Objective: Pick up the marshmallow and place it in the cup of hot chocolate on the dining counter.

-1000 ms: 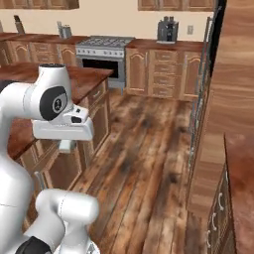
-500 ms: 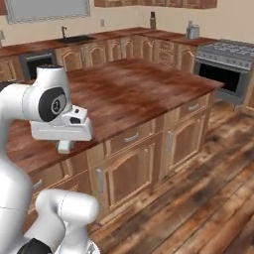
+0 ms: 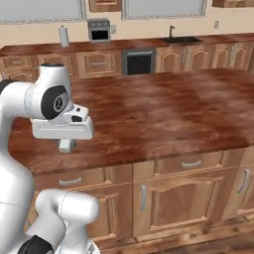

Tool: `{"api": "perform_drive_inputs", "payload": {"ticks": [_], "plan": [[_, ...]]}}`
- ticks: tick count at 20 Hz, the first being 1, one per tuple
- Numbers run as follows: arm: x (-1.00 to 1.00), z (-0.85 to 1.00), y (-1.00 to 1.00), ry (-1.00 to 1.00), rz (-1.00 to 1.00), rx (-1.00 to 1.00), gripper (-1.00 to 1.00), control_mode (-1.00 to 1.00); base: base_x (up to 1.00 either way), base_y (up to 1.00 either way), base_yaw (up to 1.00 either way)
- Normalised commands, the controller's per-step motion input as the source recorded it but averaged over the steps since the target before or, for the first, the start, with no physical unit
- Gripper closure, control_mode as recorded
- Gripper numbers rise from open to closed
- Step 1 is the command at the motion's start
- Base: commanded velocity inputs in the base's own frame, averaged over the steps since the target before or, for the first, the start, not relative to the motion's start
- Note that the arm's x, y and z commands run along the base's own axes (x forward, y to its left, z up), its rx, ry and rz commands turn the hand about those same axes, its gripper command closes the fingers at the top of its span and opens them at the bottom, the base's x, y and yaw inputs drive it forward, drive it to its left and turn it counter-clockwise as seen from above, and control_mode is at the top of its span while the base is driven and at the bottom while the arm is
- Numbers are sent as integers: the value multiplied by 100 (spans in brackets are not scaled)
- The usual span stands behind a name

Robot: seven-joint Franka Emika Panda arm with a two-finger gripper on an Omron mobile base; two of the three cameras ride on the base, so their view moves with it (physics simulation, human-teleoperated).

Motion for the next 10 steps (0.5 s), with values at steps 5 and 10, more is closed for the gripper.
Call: {"api": "perform_drive_inputs", "payload": {"ticks": [5,10], "plan": [[0,0,0,0,0,0,100,100,-17,31,44],[0,0,0,0,0,0,100,100,-37,91,13]]}}
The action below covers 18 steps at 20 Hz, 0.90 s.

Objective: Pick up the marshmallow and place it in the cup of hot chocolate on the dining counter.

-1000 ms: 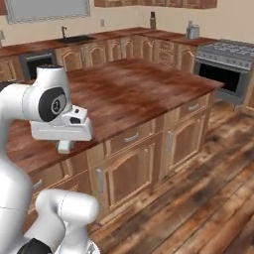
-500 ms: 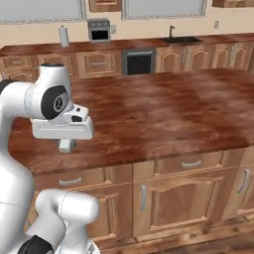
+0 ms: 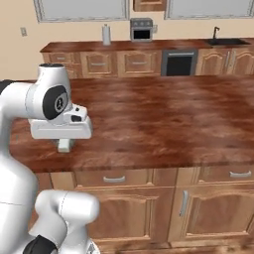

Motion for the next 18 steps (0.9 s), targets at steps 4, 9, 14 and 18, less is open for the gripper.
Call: {"api": "perform_drive_inputs", "payload": {"ticks": [4,9,14,18], "plan": [[0,0,0,0,0,0,100,100,-51,100,10],[0,0,0,0,0,0,100,100,-92,100,15],[0,0,0,0,0,0,100,100,-72,100,13],[0,0,0,0,0,0,100,100,-22,100,2]]}}
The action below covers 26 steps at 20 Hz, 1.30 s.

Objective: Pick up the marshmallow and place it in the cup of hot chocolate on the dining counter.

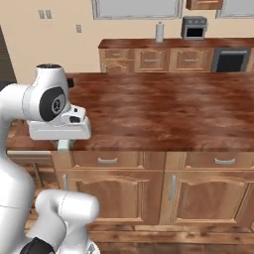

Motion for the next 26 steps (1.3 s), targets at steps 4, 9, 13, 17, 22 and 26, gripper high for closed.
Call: {"api": "perform_drive_inputs", "payload": {"ticks": [4,9,13,17,22,26], "plan": [[0,0,0,0,0,0,100,100,36,100,-3],[0,0,0,0,0,0,100,100,3,100,-6],[0,0,0,0,0,0,100,100,0,100,-12],[0,0,0,0,0,0,100,100,1,100,-15],[0,0,0,0,0,0,100,100,20,100,-43],[0,0,0,0,0,0,100,100,25,100,-45]]}}
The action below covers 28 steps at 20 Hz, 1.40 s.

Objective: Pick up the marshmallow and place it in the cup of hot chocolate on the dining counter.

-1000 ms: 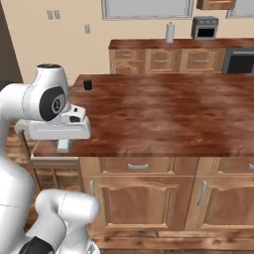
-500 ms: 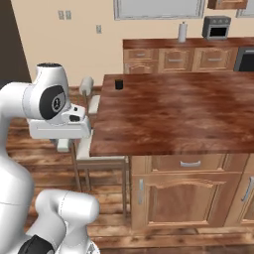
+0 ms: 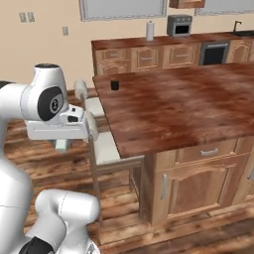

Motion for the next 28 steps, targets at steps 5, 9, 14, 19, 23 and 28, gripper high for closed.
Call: {"api": "perform_drive_inputs", "payload": {"ticks": [5,9,14,19,23,28], "plan": [[0,0,0,0,0,0,100,100,33,98,-57],[0,0,0,0,0,0,100,100,51,100,-31],[0,0,0,0,0,0,100,100,54,100,-23],[0,0,0,0,0,0,100,100,45,100,-43],[0,0,0,0,0,0,100,100,29,100,-42],[0,0,0,0,0,0,100,100,21,100,-45]]}}
